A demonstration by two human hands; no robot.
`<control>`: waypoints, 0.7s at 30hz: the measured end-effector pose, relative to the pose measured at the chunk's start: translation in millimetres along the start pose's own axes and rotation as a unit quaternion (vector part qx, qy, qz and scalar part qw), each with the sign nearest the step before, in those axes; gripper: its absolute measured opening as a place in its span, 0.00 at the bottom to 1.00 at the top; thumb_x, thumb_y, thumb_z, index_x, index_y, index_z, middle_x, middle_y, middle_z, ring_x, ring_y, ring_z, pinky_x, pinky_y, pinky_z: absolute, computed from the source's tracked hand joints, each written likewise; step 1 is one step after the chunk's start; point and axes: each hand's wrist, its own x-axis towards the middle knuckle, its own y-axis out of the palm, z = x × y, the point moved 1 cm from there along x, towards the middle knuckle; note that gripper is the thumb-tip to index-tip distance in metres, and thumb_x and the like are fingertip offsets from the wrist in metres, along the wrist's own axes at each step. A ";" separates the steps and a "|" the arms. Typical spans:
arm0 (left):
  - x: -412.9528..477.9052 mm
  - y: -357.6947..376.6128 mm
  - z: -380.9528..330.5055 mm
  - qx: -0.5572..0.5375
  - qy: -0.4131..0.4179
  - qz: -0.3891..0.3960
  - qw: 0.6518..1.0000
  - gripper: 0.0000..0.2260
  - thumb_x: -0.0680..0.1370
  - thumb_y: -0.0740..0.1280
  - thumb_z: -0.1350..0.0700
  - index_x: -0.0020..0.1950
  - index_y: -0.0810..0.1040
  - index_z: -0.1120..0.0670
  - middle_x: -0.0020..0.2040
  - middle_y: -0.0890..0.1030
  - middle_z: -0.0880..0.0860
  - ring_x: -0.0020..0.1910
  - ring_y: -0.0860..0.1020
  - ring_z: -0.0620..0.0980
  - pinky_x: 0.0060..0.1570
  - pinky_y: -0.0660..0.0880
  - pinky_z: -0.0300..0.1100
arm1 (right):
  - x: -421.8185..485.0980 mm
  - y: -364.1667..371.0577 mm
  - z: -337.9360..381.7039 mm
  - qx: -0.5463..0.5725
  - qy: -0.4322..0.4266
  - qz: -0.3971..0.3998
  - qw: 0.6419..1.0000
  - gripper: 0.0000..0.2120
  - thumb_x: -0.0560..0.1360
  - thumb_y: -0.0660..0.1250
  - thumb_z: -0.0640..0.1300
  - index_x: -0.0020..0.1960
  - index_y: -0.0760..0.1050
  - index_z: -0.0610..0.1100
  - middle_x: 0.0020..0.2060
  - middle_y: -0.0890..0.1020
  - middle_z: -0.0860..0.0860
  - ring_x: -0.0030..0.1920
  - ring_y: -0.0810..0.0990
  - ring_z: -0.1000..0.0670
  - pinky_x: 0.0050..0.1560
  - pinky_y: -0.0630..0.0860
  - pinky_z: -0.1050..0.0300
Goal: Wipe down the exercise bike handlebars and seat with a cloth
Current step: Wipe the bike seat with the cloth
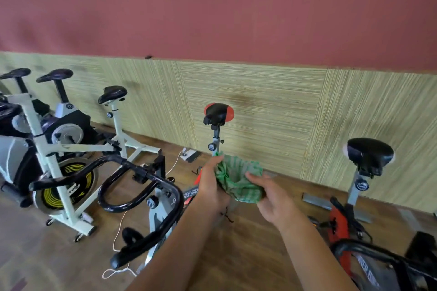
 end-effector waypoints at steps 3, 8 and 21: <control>33.8 4.6 -12.1 0.042 -0.037 0.031 0.998 0.17 0.82 0.62 0.54 0.62 0.78 0.66 0.57 0.82 0.64 0.54 0.83 0.61 0.54 0.77 0.53 | 37.5 -2.0 31.2 -0.060 -0.006 -0.059 0.996 0.10 0.75 0.69 0.32 0.56 0.77 0.34 0.47 0.85 0.38 0.46 0.84 0.41 0.48 0.80 0.47; 112.8 4.2 -17.5 -0.058 -0.081 -0.054 0.994 0.19 0.77 0.62 0.63 0.68 0.73 0.66 0.60 0.80 0.67 0.53 0.81 0.63 0.41 0.82 0.54 | 98.1 16.8 78.7 -0.231 -0.027 -0.051 0.971 0.12 0.74 0.72 0.32 0.56 0.79 0.34 0.47 0.85 0.41 0.47 0.84 0.44 0.49 0.79 0.53; 270.9 19.5 -85.1 -0.147 -0.010 0.033 0.989 0.16 0.77 0.66 0.64 0.65 0.75 0.64 0.57 0.82 0.64 0.58 0.80 0.59 0.63 0.74 0.52 | 289.3 71.1 166.7 -0.325 -0.031 -0.083 0.941 0.30 0.66 0.80 0.36 0.65 0.74 0.38 0.48 0.82 0.44 0.45 0.82 0.47 0.39 0.77 0.58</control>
